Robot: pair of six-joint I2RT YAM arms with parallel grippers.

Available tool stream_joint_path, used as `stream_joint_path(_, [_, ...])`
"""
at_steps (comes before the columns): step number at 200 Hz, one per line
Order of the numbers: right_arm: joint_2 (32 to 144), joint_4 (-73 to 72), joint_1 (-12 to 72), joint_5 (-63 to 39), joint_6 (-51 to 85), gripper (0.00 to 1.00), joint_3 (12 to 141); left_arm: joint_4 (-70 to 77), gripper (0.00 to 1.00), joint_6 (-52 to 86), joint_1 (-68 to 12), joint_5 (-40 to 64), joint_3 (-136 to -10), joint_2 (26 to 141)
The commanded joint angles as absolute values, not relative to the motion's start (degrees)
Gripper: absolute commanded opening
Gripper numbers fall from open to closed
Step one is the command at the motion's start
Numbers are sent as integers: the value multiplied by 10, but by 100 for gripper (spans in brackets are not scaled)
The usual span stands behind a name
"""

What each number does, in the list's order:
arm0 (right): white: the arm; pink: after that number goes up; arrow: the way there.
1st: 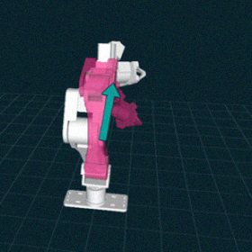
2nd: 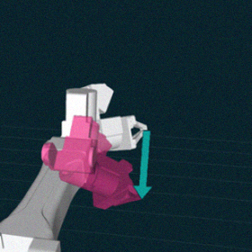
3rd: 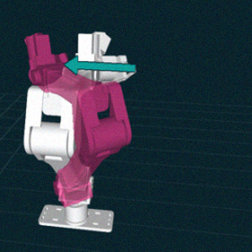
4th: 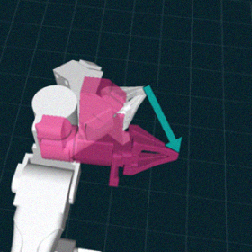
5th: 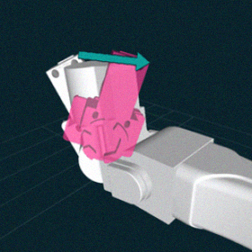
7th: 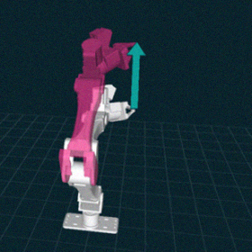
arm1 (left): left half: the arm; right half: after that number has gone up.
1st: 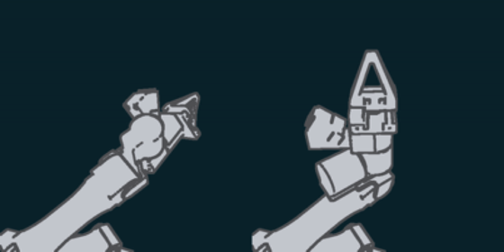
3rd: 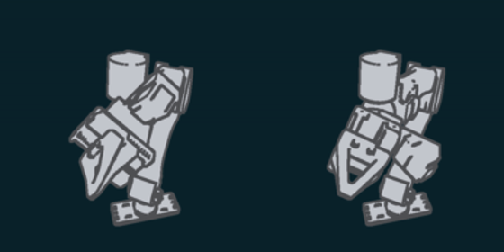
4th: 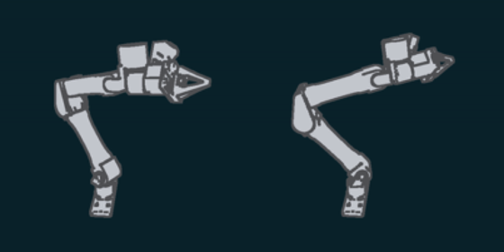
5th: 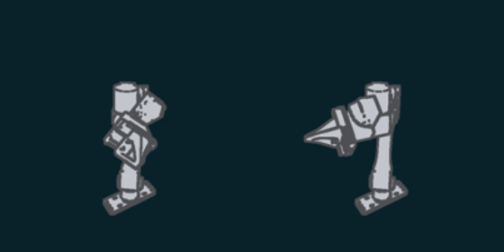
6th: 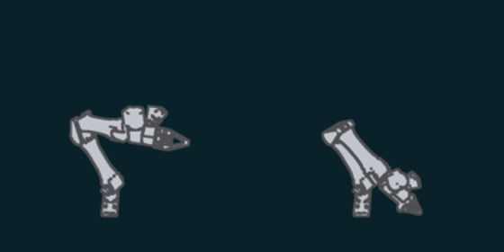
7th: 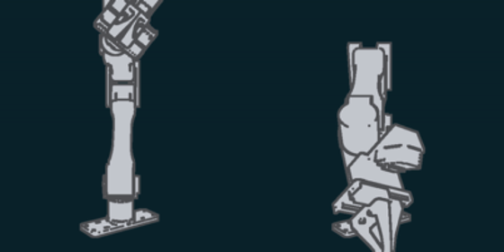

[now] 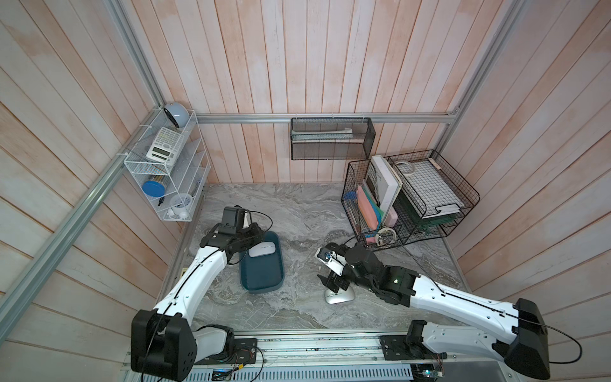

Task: Put the mouse in the storage box
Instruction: Place the mouse in the storage box, then pick up the mouse from the center of the board.

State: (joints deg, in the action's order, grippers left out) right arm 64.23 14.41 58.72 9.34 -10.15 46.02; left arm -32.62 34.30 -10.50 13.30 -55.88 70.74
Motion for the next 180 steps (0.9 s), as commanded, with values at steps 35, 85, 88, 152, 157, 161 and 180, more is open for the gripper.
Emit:
stream_joint_path(35, [656, 253, 444, 8, 161, 94, 457, -385, 34, 334, -105, 172, -532, 633])
stream_joint_path(85, [676, 257, 425, -43, 214, 90, 415, -405, 37, 326, -105, 174, -519, 589])
stream_joint_path(88, [679, 257, 425, -45, 215, 90, 414, -406, 37, 325, -105, 174, -517, 588])
stream_joint_path(152, [807, 224, 425, -173, 217, 81, 444, -414, 38, 322, -106, 174, -494, 562])
stream_joint_path(157, [818, 226, 425, -180, 217, 80, 450, -414, 38, 323, -105, 172, -493, 560])
stream_joint_path(161, [827, 230, 425, -187, 214, 80, 454, -416, 38, 323, -105, 172, -492, 559])
stream_joint_path(180, [860, 233, 428, -210, 213, 78, 466, -421, 38, 319, -105, 169, -493, 555])
